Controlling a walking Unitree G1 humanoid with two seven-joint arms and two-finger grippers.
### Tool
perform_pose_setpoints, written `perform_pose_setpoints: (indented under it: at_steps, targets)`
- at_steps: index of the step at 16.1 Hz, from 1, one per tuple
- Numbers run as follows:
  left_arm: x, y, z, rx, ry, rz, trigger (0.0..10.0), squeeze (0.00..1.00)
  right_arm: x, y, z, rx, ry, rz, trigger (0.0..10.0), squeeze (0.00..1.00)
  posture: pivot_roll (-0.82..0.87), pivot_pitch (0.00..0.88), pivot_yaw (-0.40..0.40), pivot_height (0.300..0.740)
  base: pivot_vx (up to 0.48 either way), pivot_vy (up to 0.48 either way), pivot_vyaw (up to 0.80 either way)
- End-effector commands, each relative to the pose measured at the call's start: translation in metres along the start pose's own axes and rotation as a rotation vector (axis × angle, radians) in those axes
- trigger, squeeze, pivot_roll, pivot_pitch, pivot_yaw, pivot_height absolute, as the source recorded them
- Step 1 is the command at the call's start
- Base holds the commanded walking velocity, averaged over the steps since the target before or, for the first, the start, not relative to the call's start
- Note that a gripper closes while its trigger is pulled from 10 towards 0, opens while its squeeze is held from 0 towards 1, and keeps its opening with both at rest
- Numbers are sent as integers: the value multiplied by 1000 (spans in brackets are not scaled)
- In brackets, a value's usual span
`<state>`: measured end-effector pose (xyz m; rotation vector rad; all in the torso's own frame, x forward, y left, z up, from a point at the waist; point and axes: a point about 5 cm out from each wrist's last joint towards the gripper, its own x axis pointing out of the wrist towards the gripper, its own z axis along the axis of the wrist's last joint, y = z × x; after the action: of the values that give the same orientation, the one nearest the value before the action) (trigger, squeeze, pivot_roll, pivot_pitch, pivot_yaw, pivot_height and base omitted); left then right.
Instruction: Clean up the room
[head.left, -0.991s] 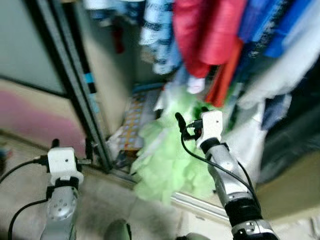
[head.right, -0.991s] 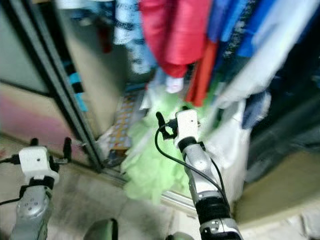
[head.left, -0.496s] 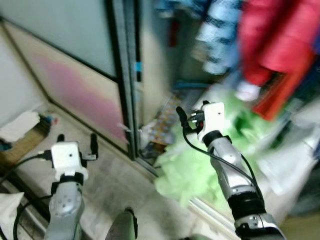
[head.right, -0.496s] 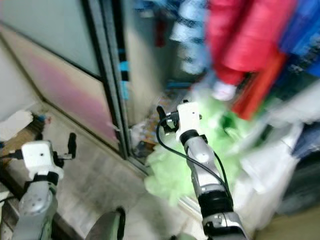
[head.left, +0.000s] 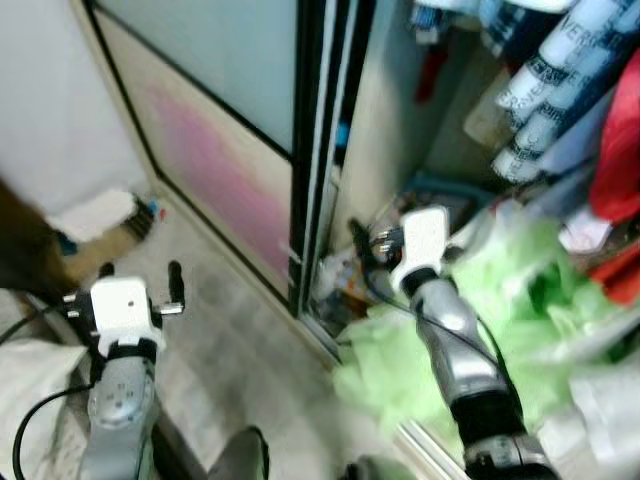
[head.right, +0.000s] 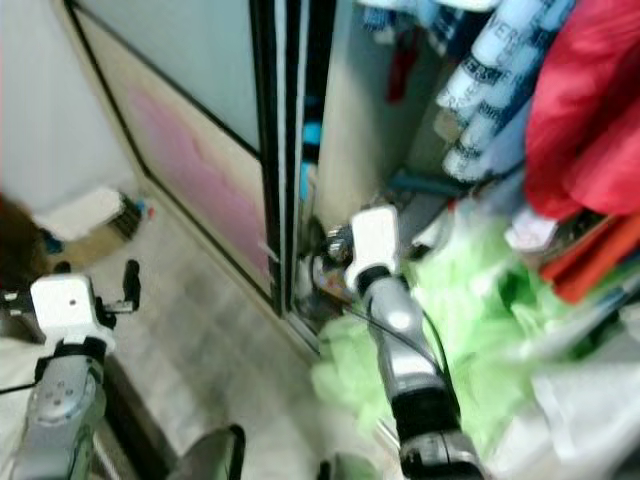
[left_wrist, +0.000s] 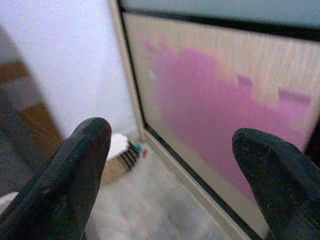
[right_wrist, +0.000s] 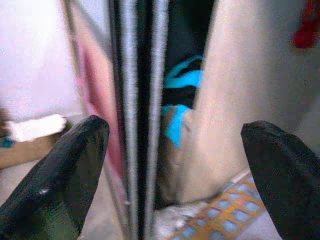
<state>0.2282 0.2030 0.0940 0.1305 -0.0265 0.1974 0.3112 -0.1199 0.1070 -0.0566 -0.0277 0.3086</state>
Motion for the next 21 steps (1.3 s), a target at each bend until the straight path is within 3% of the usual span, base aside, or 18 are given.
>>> perform_pose_setpoints:
  at_steps: [1, 6, 12, 16, 21]
  targets:
    - [-9, -3, -2, -4, 17, -28, 10000, 0, -8, -9, -3, -3, 19, -17, 10000, 0, -27, 108, -57, 740, 0, 0, 0]
    - [-29, 2, -11, -6, 85, -45, 10000, 0, -17, -19, -8, -5, 41, -77, 10000, 0, -17, 122, -23, 740, 0, 0, 0]
    - [-18, 7, -6, 23, 72, -76, 10000, 0, -16, -21, -5, -10, 27, -121, 10000, 0, -23, 130, -2, 740, 0, 0, 0]
    - [-25, 4, -6, -11, 75, -40, 10000, 0, -25, -24, -2, -33, 32, -99, 10000, 0, -25, 141, -34, 740, 0, 0, 0]
    - [-23, 4, -8, 19, 79, -23, 10000, 0, -18, -21, 0, -38, 37, -75, 10000, 0, -27, 143, -44, 740, 0, 0, 800]
